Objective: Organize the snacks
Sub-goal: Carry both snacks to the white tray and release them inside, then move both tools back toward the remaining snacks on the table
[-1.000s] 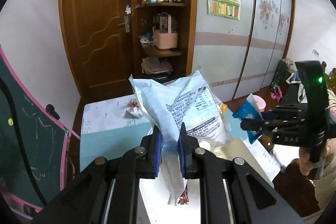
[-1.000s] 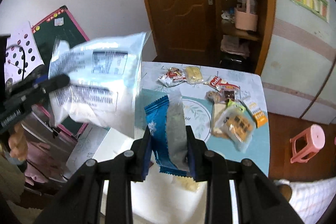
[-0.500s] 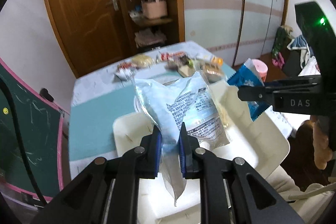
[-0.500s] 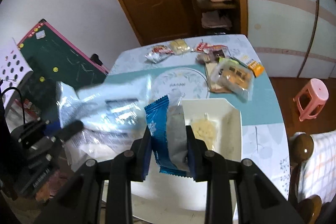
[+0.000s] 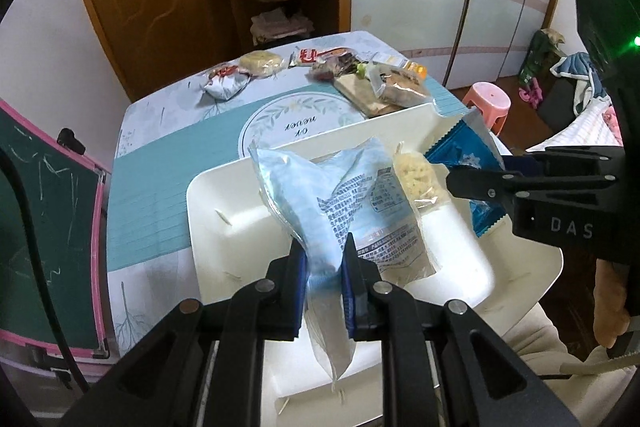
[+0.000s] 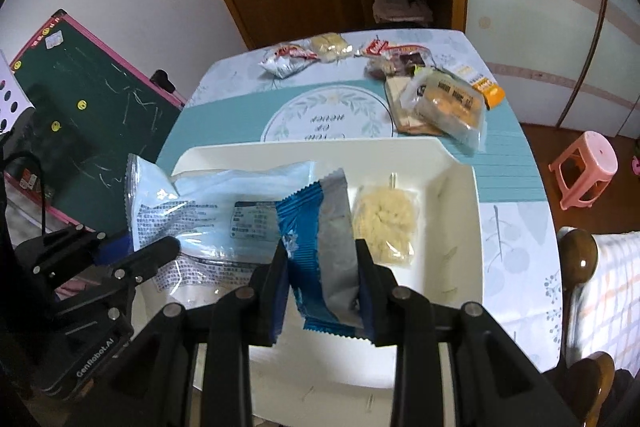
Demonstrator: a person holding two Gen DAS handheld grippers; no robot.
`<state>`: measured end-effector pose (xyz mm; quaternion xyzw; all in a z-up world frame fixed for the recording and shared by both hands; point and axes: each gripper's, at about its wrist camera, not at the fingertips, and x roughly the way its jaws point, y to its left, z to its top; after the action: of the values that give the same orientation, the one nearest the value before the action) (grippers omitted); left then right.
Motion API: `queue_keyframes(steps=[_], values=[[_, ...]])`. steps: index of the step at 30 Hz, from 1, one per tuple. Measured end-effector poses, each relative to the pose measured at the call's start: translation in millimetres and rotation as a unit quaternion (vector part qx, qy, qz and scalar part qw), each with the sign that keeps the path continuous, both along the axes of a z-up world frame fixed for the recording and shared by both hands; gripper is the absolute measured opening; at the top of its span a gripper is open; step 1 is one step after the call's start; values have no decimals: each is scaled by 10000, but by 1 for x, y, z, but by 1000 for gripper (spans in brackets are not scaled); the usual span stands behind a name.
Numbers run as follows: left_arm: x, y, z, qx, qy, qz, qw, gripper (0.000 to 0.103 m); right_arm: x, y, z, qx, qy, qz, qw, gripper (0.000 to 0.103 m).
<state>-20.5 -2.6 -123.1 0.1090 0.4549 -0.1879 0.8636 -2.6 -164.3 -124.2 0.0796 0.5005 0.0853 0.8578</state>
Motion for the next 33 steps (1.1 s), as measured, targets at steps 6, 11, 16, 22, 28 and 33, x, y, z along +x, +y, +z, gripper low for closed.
queue_keyframes(steps=[6, 11, 16, 22, 28, 33], values=[[6, 4, -3, 77, 105, 220, 9997, 33, 2, 8, -6, -146, 107, 117, 9998, 32], [4, 10, 6, 61, -255, 453, 9986, 87, 3, 14, -17, -100, 328, 192, 9992, 60], [5, 12, 9, 94, -303, 483, 9983, 88, 3, 14, -21, -122, 389, 163, 9990, 74], [6, 10, 6, 137, -247, 478, 9985, 88, 3, 14, -22, -141, 433, 134, 9989, 74], [6, 8, 6, 196, -274, 482, 9983, 88, 3, 11, -23, -99, 404, 70, 9991, 74], [9, 9, 11, 175, -358, 520, 9978, 88, 3, 7, -17, -116, 254, 27, 9996, 74]])
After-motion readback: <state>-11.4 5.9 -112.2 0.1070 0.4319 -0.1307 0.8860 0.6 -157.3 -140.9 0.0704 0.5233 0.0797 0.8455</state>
